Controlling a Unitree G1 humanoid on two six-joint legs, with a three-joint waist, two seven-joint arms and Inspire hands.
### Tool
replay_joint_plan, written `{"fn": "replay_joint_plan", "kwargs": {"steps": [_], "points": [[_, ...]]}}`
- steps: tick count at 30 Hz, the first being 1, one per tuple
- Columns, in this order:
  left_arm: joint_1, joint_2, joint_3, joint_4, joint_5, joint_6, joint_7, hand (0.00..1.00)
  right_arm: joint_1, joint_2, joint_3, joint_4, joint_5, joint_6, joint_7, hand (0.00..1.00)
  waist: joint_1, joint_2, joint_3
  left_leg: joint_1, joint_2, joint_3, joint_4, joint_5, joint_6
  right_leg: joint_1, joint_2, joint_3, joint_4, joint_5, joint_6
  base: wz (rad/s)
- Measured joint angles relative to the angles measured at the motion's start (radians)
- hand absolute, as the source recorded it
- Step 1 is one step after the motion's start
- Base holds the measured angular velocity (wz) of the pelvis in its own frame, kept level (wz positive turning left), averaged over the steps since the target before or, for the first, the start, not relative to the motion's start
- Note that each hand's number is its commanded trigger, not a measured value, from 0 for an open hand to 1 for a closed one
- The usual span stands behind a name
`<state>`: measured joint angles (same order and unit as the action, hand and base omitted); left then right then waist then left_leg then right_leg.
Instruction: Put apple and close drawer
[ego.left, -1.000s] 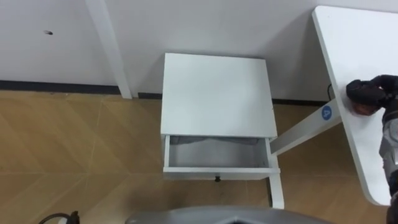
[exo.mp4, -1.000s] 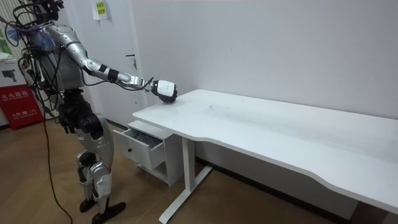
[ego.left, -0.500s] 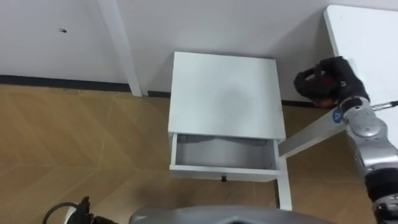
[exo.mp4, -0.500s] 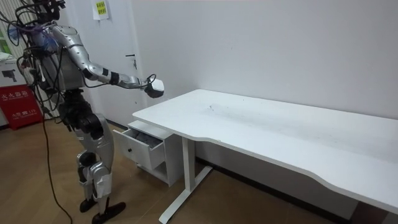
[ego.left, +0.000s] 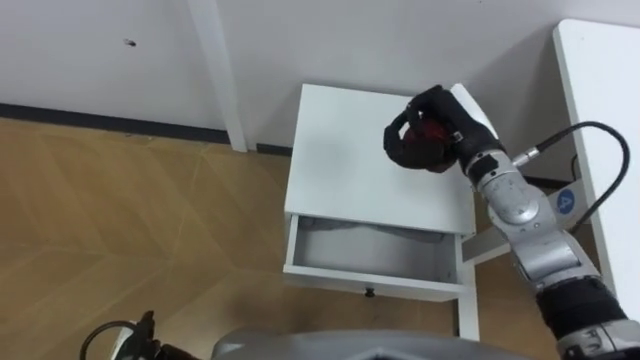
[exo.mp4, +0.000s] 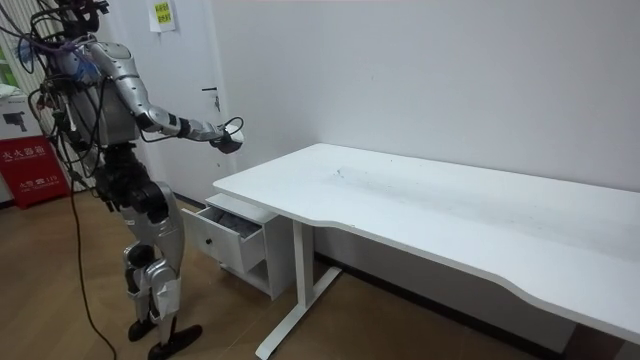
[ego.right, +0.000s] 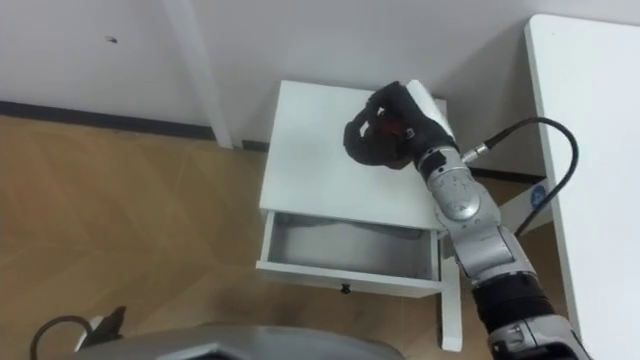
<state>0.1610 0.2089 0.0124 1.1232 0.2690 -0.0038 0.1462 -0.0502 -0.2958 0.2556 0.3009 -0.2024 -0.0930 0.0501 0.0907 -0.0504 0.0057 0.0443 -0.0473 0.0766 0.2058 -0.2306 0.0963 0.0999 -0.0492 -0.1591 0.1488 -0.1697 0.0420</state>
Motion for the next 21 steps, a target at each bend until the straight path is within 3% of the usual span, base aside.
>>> {"fn": "replay_joint_plan", "kwargs": {"steps": [6,7,8,17,21], "points": [[-0.02,-0.003,-0.001,0.009,-0.002,0.0,0.0,0.0,0.016,0.02,0.01,0.0,-0.004,0.0,0.048,1.0,0.0,0.0,0.0005,-0.001,-0.001,0.0,0.0,0.0,0.0,0.0,0.0,-0.008,0.0,0.0,0.0,0.0],[-0.02,-0.004,-0.001,0.009,-0.002,0.0,0.0,0.0,0.017,0.02,0.01,0.0,-0.004,0.0,0.056,0.69,0.0,0.0,0.0005,-0.001,-0.001,0.0,0.0,0.0,0.0,-0.001,0.001,-0.008,0.0,0.0,0.0,0.0],[-0.02,-0.004,-0.001,0.008,-0.002,0.0,0.0,0.0,0.017,0.02,0.009,0.0,-0.006,0.0,0.061,0.0,0.0,0.0,0.0005,-0.002,-0.001,0.0,0.0,0.0,0.0,-0.001,0.001,-0.008,0.0,0.0,0.0,0.0],[-0.022,-0.006,-0.001,0.008,-0.002,-0.001,0.0,0.0,0.03,0.023,0.008,0.0,-0.052,0.0,0.067,0.0,0.0,0.0,0.0005,-0.008,-0.001,-0.001,0.0,0.0,0.0,-0.007,0.001,-0.008,0.0,0.0,0.0,0.0],[-0.024,-0.015,-0.001,0.006,-0.004,-0.002,0.002,0.0,0.051,0.042,0.008,0.001,-0.085,0.0,0.072,0.0,-0.001,0.0,0.0005,-0.01,-0.001,-0.001,0.0,0.0,0.0,-0.008,0.001,-0.008,0.0,0.0,0.0,0.0]]}}
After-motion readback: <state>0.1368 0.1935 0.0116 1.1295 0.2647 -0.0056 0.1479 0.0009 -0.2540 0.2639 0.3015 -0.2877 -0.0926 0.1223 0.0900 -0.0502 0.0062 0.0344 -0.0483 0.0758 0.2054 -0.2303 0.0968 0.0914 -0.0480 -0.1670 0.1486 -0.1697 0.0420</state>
